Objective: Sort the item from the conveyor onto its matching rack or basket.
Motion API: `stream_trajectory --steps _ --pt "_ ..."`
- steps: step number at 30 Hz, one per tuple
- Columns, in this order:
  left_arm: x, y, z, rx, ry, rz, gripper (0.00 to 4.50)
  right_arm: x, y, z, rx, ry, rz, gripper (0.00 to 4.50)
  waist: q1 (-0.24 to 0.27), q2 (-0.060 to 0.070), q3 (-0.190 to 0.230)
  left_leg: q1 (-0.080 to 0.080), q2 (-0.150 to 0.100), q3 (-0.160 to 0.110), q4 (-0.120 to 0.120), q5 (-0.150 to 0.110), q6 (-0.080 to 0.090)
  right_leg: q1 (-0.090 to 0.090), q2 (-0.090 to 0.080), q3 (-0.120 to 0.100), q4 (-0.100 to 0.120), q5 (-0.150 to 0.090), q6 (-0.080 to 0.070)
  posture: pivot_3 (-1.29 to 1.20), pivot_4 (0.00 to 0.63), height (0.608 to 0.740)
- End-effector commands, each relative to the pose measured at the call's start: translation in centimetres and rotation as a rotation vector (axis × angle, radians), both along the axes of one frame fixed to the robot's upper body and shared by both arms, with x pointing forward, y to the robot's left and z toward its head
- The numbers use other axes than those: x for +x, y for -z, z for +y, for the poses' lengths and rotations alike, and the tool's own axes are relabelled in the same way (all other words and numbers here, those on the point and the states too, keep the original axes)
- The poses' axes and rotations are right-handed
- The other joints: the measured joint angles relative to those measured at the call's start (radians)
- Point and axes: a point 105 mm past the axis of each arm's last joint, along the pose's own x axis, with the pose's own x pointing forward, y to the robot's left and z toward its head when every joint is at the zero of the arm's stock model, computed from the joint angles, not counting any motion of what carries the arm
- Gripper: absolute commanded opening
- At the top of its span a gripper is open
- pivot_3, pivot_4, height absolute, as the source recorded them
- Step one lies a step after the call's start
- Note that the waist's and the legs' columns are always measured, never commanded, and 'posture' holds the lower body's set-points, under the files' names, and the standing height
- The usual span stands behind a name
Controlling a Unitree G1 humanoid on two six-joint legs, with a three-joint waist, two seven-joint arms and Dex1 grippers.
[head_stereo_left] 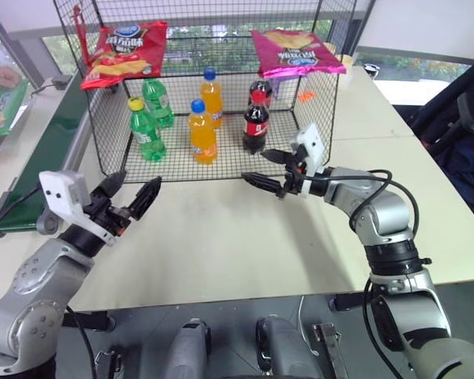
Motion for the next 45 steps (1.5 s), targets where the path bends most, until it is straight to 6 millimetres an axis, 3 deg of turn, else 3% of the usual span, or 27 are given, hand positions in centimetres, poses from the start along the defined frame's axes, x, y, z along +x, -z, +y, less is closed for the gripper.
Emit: stream_trajectory --steps 1,11,27,45 --pt "-0.4 -0.8 0.1 0.039 0.016 -0.044 4.5 -0.3 -0.8 0.8 0.014 -0.047 -0.034 4.46 0.0 0.0 0.0 0.0 0.0 0.0 0.0 0.0 0.0 0.0 0.0 0.0 0.0 0.0 0.0 0.0 0.15 0.74" --pt "-0.2 -0.3 -0.4 0.021 0.021 -0.067 4.5 0.2 0.8 1.1 0.012 -0.055 -0.032 4.46 -0.001 0.0 0.0 0.0 0.0 0.0 -0.001 0.0 0.0 0.0 0.0 0.0 -0.001 0.0 0.0 0.0 0.15 0.74" --pt "1.2 -1.2 0.0 0.011 0.01 -0.12 4.5 1.8 -0.4 0.7 0.02 -0.012 -0.068 4.46 -0.001 0.0 0.0 0.0 0.0 0.0 -0.001 0.0 0.0 0.0 0.0 0.0 -0.001 0.0 0.0 0.0 0.15 0.74" --pt "0.2 0.1 0.7 0.111 -0.068 -0.08 4.5 0.6 -0.3 0.7 -0.022 -0.058 -0.036 4.46 -0.002 0.0 0.0 0.0 0.0 0.0 0.0 0.0 0.0 0.0 0.0 0.0 0.0 0.0 0.0 0.0 0.15 0.74"
